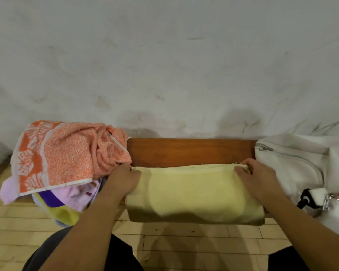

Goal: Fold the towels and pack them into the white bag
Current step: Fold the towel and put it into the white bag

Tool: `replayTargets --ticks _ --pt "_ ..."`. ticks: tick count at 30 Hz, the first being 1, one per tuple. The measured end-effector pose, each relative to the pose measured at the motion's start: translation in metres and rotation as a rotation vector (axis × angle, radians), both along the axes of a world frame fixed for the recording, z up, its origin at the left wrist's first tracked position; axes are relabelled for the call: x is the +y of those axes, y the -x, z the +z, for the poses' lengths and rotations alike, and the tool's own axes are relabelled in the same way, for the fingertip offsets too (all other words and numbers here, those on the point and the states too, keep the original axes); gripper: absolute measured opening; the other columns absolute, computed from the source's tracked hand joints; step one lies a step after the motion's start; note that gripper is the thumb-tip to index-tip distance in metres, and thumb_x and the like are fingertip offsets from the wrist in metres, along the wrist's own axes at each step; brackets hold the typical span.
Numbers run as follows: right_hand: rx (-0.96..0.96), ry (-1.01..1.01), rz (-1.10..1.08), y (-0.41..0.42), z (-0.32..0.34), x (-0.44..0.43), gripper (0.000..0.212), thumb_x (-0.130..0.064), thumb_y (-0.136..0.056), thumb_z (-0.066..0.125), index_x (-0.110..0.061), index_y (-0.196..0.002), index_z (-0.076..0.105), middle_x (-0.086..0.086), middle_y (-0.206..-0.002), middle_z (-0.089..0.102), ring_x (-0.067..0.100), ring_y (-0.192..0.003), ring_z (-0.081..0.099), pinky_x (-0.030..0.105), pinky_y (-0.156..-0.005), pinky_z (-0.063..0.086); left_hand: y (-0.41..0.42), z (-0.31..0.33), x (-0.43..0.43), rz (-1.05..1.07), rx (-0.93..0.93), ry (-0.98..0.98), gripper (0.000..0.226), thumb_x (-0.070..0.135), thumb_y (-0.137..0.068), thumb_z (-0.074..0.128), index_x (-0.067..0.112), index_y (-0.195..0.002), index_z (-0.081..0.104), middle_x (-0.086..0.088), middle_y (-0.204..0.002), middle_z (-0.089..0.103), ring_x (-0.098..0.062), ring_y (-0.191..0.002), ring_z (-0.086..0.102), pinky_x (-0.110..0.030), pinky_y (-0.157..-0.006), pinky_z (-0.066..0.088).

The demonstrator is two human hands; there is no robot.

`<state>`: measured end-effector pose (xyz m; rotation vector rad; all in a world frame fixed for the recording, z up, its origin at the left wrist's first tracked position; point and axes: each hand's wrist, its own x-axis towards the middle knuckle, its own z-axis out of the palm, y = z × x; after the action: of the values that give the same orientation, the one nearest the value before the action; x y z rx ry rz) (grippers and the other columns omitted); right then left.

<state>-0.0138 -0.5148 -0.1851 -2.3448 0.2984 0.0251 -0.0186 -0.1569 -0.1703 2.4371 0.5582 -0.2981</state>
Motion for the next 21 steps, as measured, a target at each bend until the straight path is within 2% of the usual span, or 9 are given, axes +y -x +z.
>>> replayTargets --ticks 2,4,8,13,16,21 --pt "-0.001 0.020 -0.011 -0.001 -0.001 0.002 0.008 -0.029 -0.098 0.063 -0.023 -0.094 0.066 -0.008 -0.081 0.067 0.001 -0.071 0.055 0.017 -0.058 0.037 -0.002 -0.001 -0.003 -0.007 -0.033 0.008 0.014 0.029 -0.094 0.055 0.020 -0.105 0.057 -0.003 -0.093 0.063 -0.016 -0.078 0.057 -0.029 -0.060 0.040" --pt "-0.002 0.030 -0.022 -0.002 -0.003 0.003 0.007 -0.028 -0.097 0.063 -0.022 -0.095 0.066 -0.009 -0.081 0.067 0.002 -0.071 0.055 0.017 -0.058 0.036 -0.002 -0.001 -0.005 -0.041 -0.068 0.010 0.010 0.032 -0.094 0.058 0.024 -0.098 0.058 0.001 -0.088 0.064 -0.017 -0.080 0.059 -0.032 -0.066 0.046" --pt "-0.006 0.037 -0.053 -0.005 -0.006 0.006 0.008 -0.028 -0.097 0.061 -0.022 -0.091 0.063 -0.006 -0.076 0.067 0.007 -0.067 0.057 0.023 -0.055 0.036 -0.002 -0.007 0.000 -0.106 -0.122 -0.084 0.016 0.034 -0.097 0.061 0.019 -0.090 0.063 0.001 -0.082 0.064 -0.017 -0.080 0.058 -0.036 -0.076 0.049" --pt "-0.006 0.040 -0.104 -0.010 -0.009 0.007 0.012 -0.029 -0.098 0.059 -0.021 -0.090 0.061 -0.002 -0.075 0.066 0.011 -0.066 0.057 0.025 -0.055 0.035 -0.007 -0.012 -0.001 -0.036 -0.268 -0.045 0.018 0.029 -0.097 0.063 0.014 -0.087 0.064 -0.001 -0.076 0.063 -0.019 -0.074 0.057 -0.032 -0.065 0.041" --pt "0.022 0.073 -0.137 -0.015 -0.010 0.008 0.013 -0.032 -0.097 0.059 -0.022 -0.090 0.060 -0.005 -0.075 0.065 0.008 -0.066 0.054 0.024 -0.057 0.033 -0.009 -0.018 -0.002 -0.008 -0.298 -0.058 0.018 0.027 -0.097 0.063 0.011 -0.089 0.065 -0.003 -0.076 0.063 -0.018 -0.073 0.057 -0.032 -0.064 0.040" --pt "0.056 0.135 -0.120 -0.018 -0.011 0.010 0.013 -0.033 -0.097 0.054 -0.023 -0.088 0.054 0.000 -0.072 0.066 0.021 -0.067 0.061 0.034 -0.063 0.048 -0.014 -0.025 0.000 -0.044 -0.314 -0.129 0.014 0.020 -0.095 0.063 0.011 -0.090 0.073 -0.004 -0.083 0.069 -0.024 -0.080 0.060 -0.030 -0.070 0.039"
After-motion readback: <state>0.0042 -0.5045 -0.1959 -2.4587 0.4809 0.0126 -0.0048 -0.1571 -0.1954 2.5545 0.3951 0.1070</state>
